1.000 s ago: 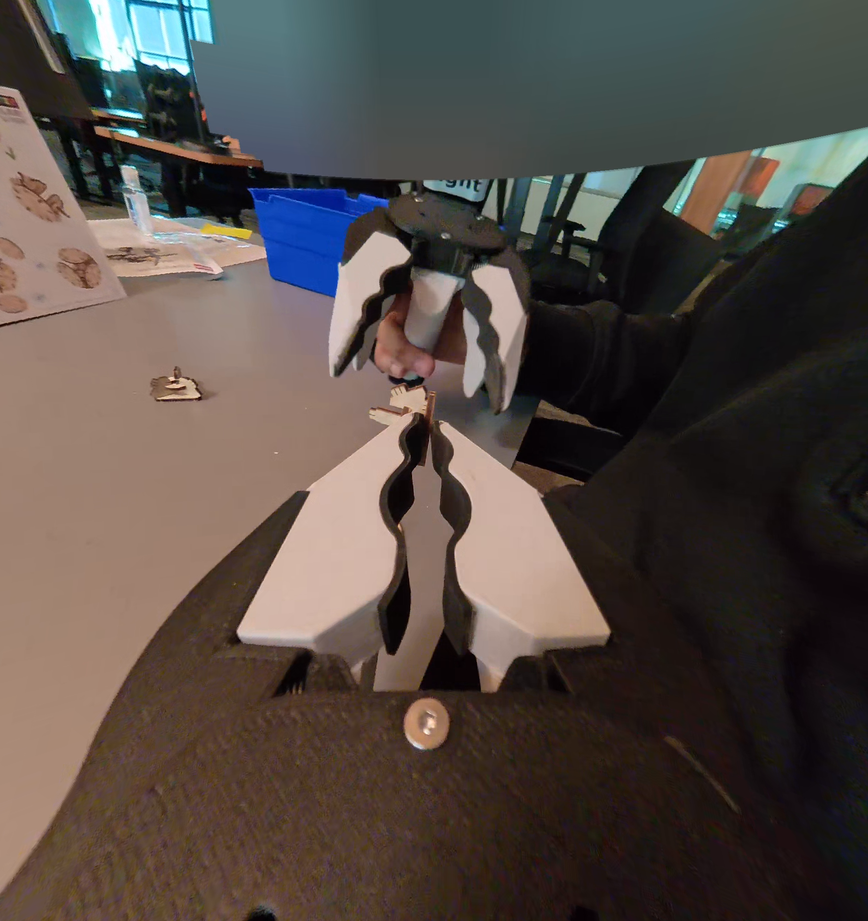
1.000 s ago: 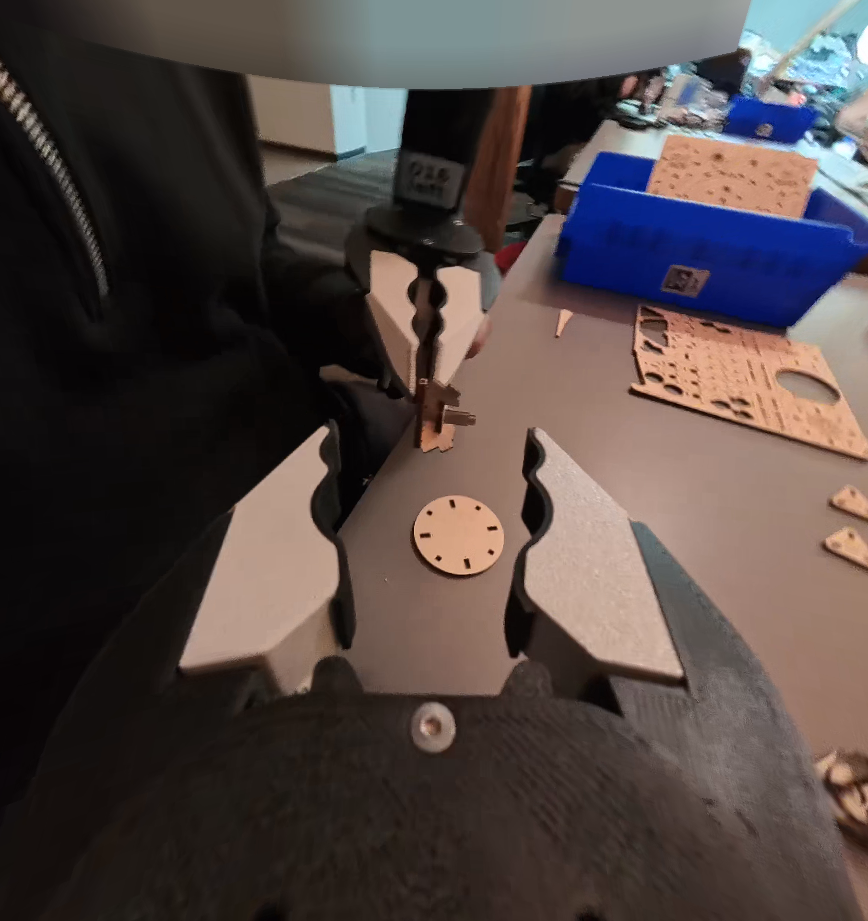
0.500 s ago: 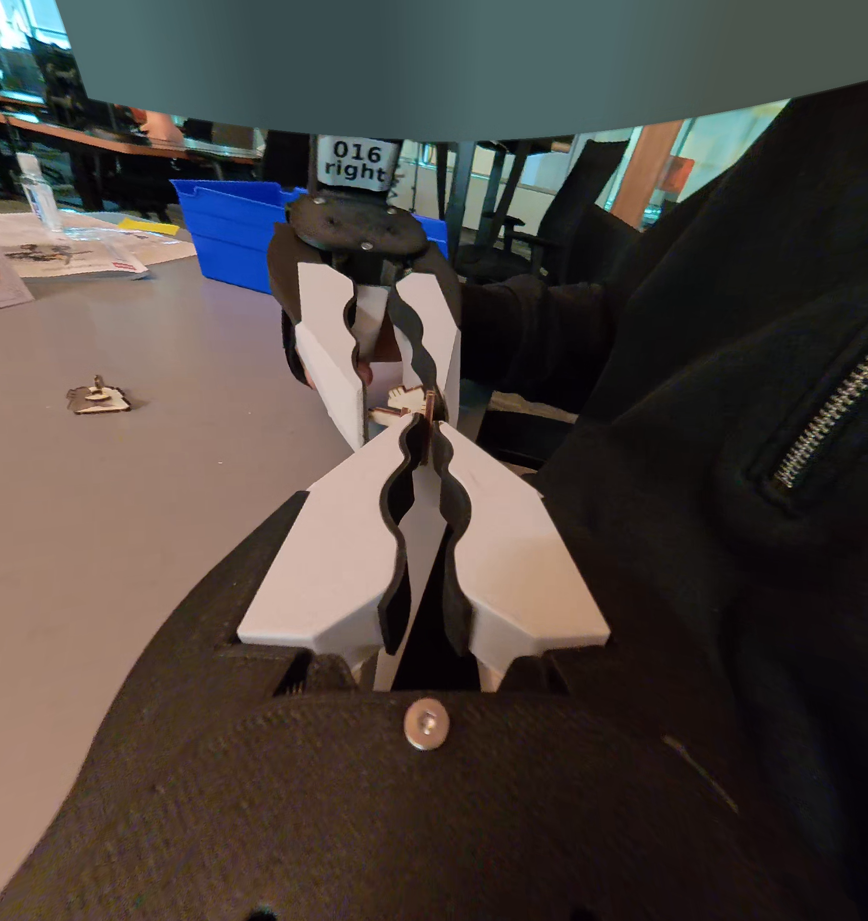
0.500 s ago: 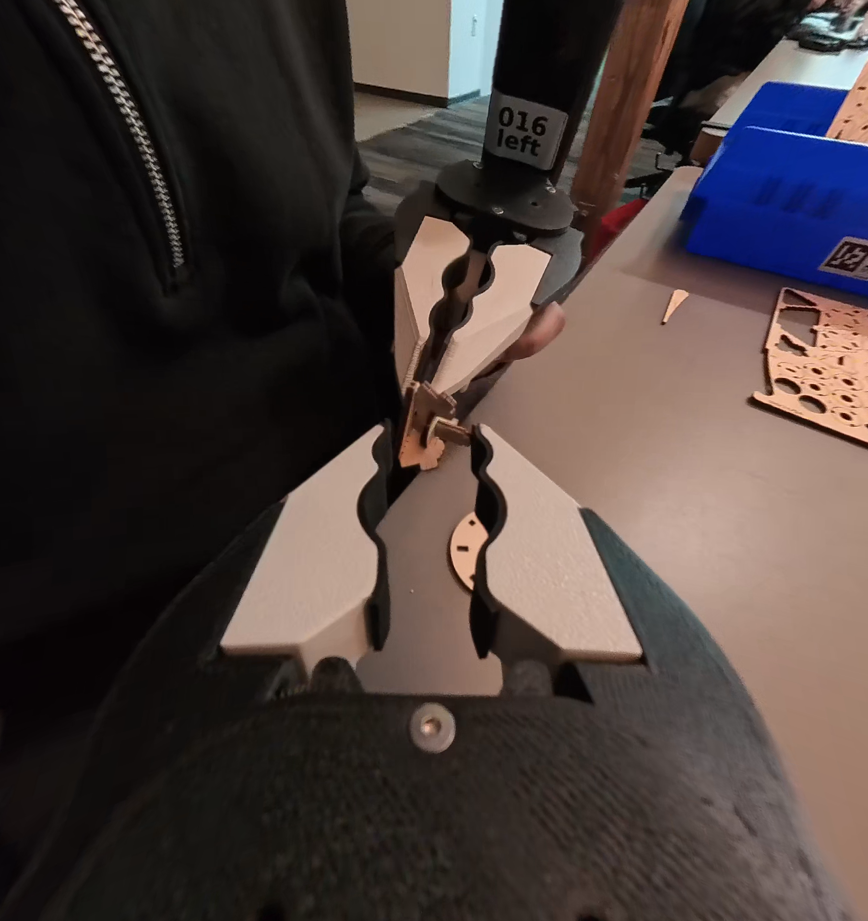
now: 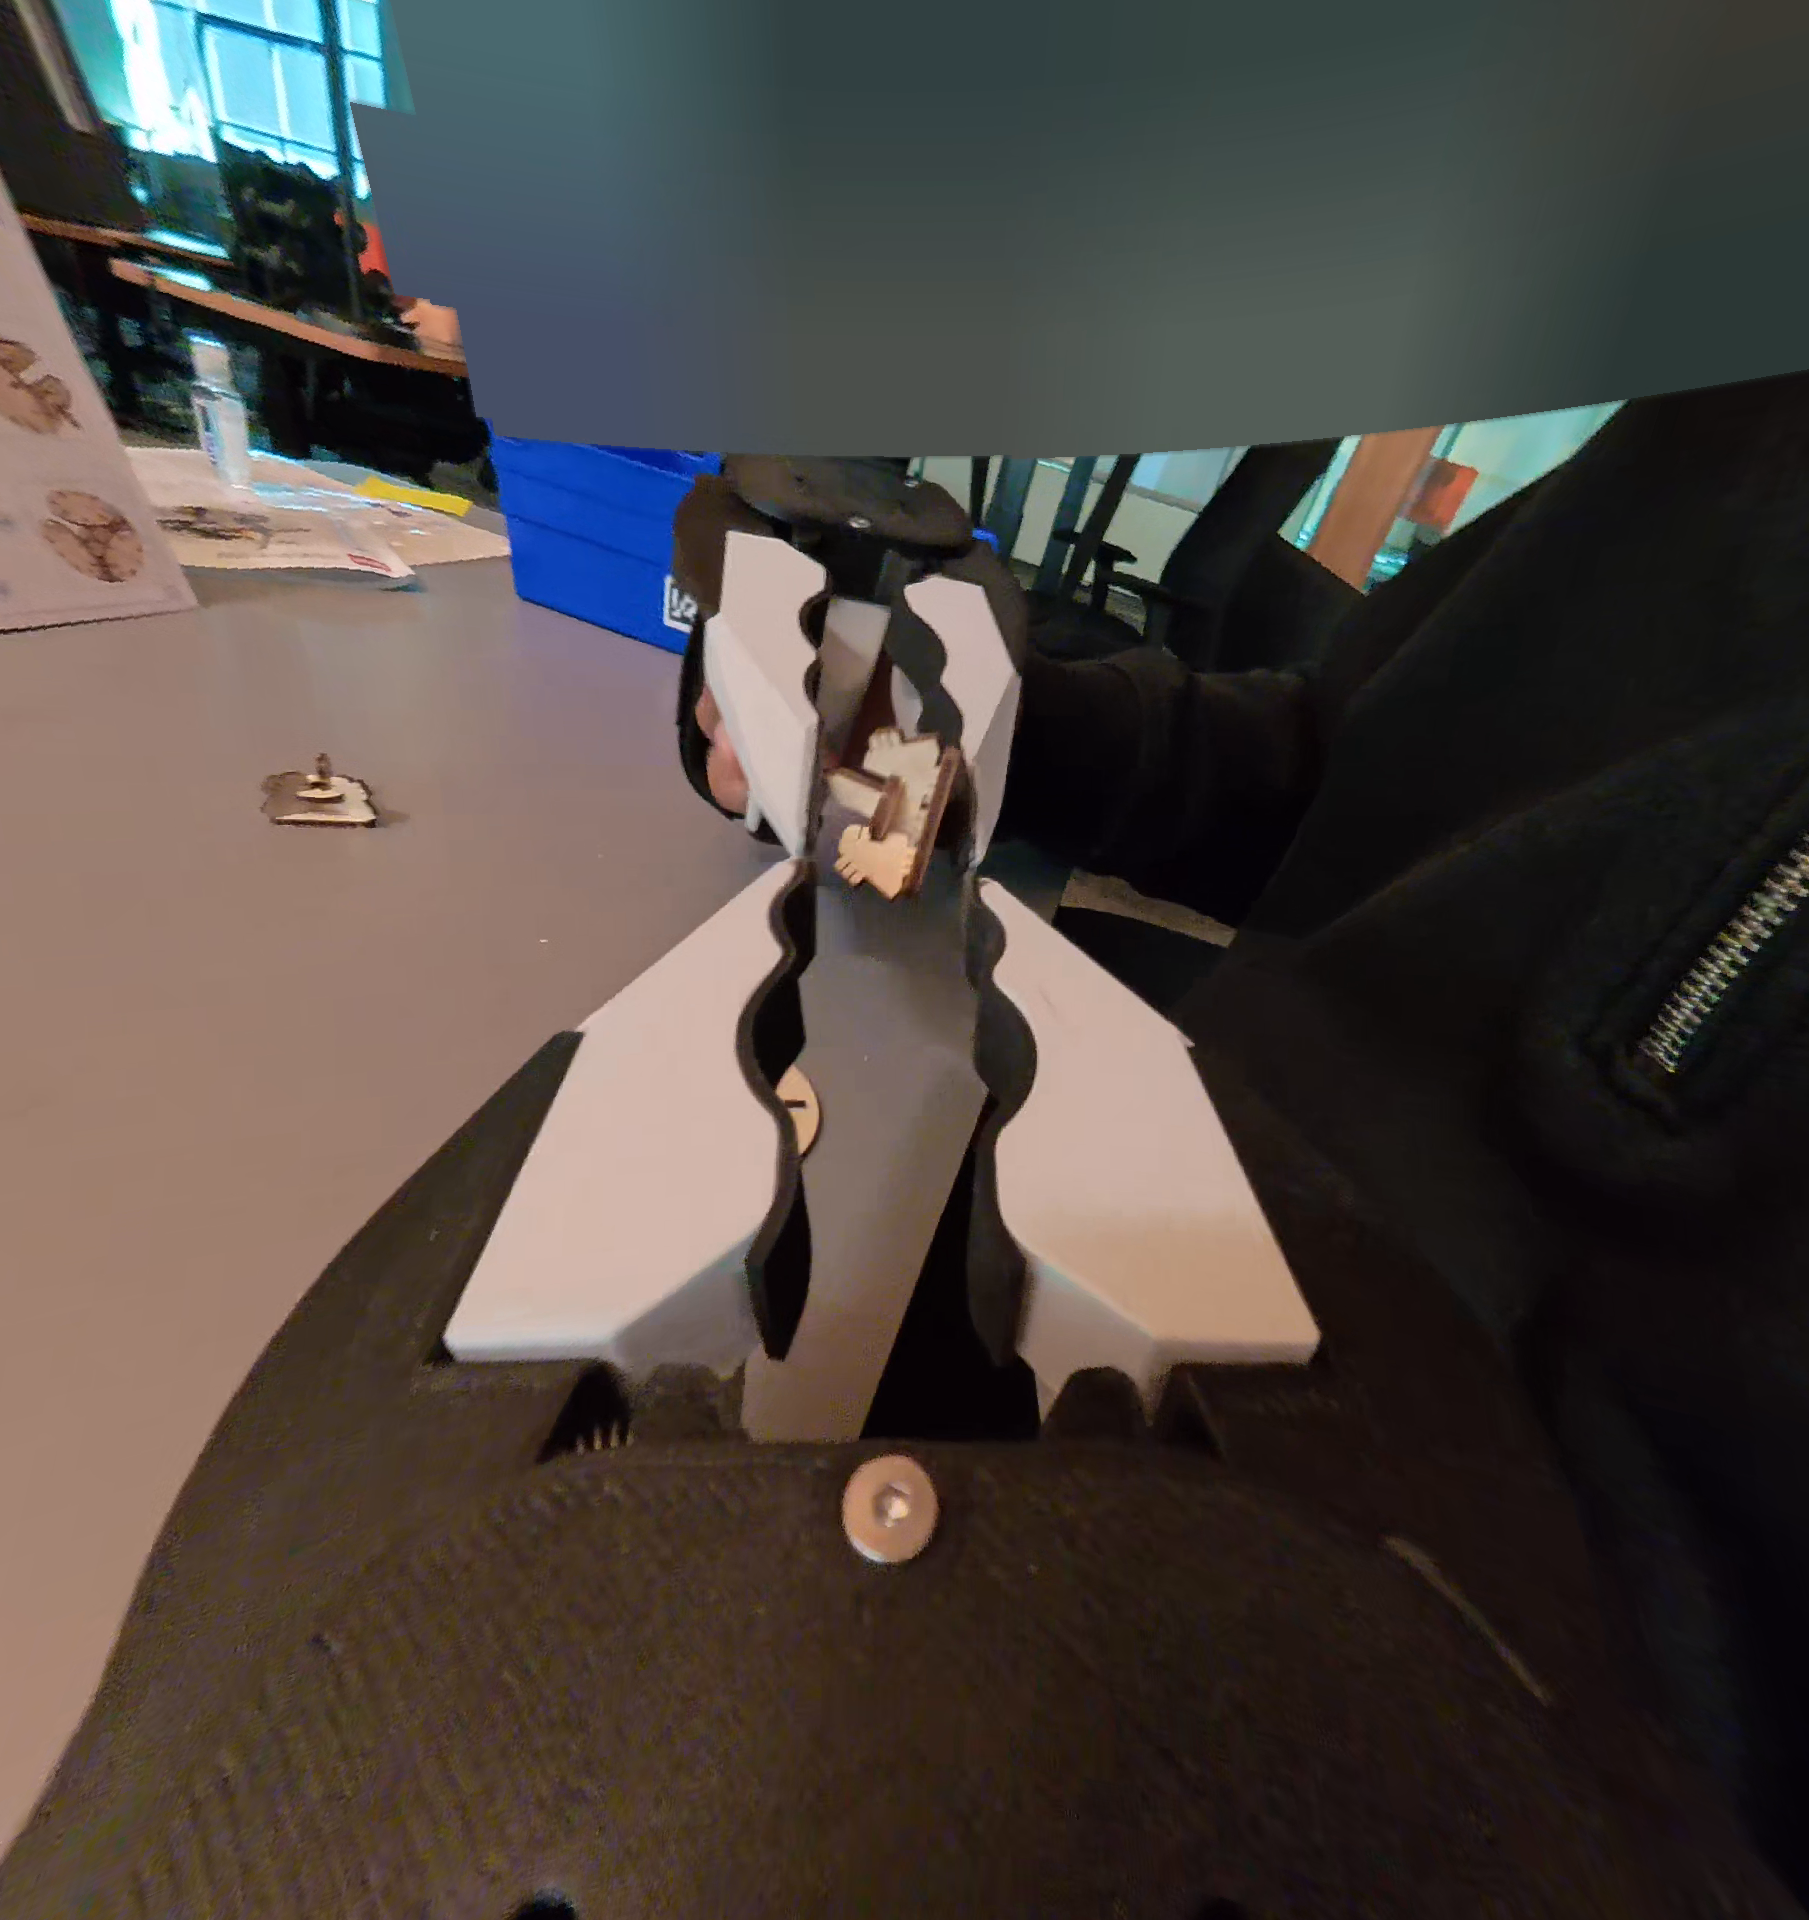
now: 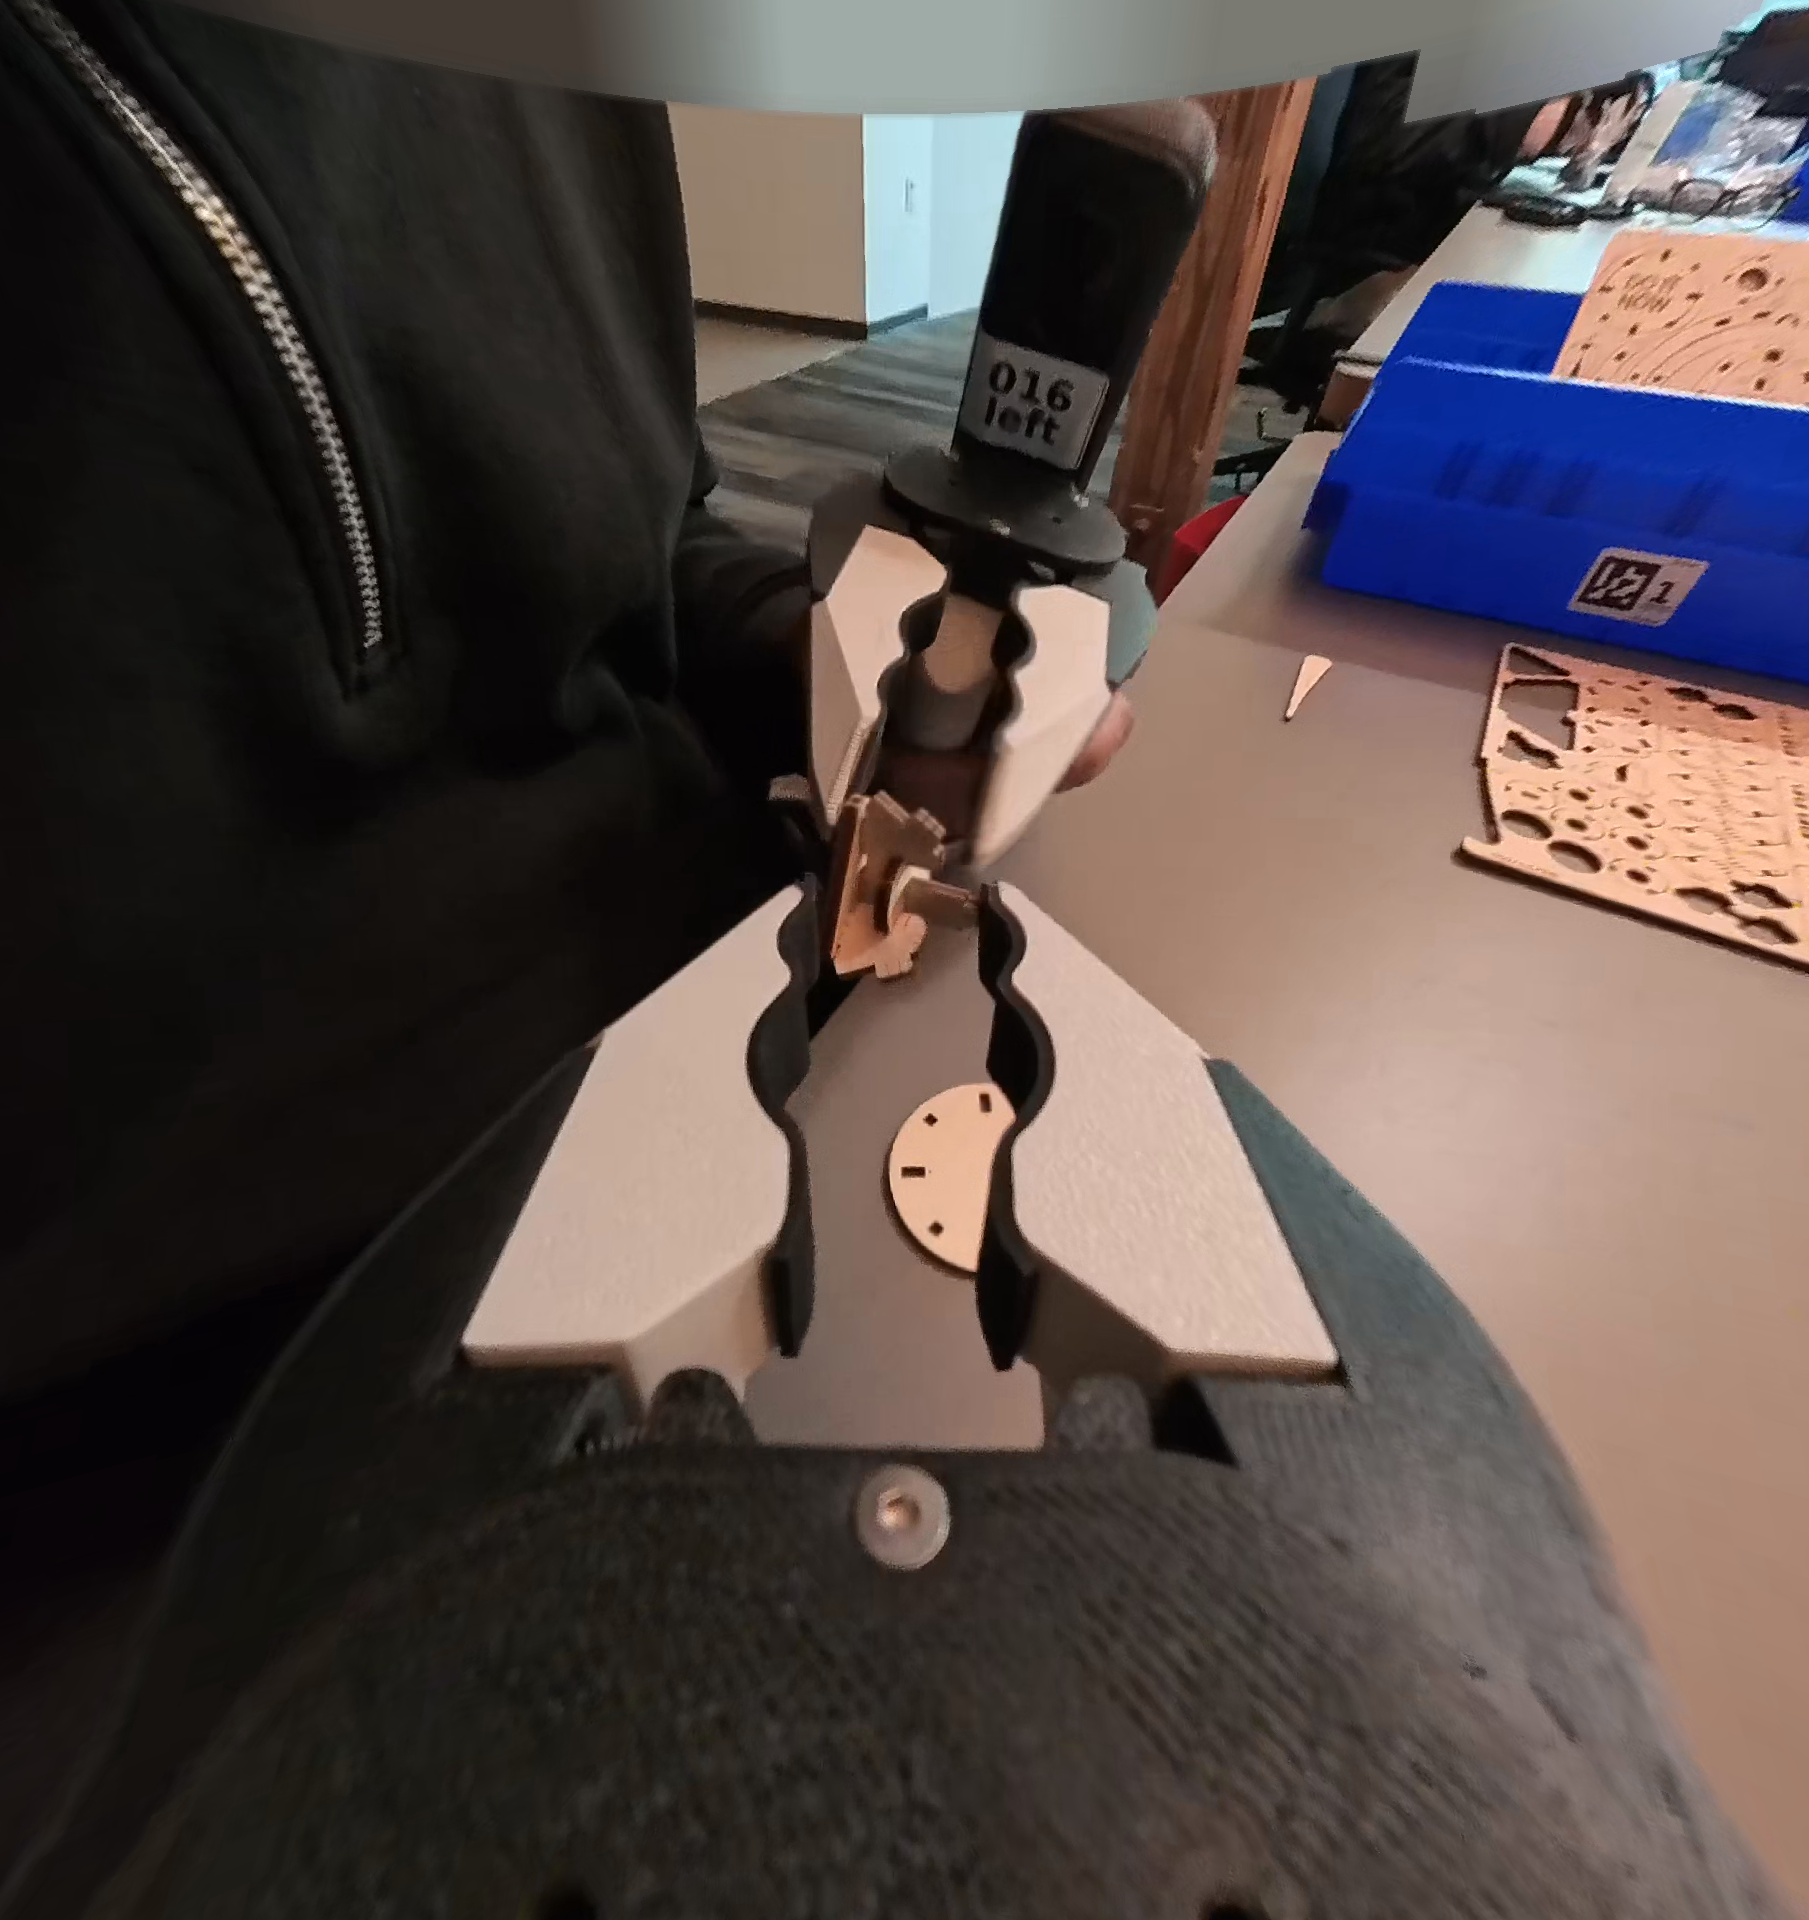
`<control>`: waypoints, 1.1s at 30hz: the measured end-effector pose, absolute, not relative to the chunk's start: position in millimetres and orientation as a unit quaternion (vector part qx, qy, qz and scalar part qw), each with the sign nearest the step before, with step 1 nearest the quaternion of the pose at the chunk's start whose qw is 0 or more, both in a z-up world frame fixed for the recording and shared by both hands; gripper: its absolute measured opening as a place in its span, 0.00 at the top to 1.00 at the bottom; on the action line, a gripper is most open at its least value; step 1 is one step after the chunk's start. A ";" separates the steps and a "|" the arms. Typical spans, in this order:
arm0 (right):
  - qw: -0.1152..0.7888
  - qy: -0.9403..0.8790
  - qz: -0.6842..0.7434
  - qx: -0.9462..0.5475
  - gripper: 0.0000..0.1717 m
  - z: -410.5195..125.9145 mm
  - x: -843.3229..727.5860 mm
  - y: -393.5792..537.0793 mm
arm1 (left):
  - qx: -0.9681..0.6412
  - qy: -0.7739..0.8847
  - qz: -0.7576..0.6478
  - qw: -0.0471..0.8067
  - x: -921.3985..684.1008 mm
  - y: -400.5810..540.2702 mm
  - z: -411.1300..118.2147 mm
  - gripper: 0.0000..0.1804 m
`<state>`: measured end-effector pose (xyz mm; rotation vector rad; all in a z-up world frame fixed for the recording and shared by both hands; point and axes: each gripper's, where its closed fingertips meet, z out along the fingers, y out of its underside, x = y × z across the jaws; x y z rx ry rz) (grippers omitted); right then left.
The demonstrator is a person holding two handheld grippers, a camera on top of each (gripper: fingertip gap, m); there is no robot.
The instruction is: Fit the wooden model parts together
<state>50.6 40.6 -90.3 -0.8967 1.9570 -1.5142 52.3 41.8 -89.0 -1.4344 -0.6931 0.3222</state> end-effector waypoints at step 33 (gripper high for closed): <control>0.290 0.679 -0.627 -0.247 0.83 -76.1 52.8 34.5 | -0.577 -0.326 0.111 0.741 47.9 47.0 -75.8 0.91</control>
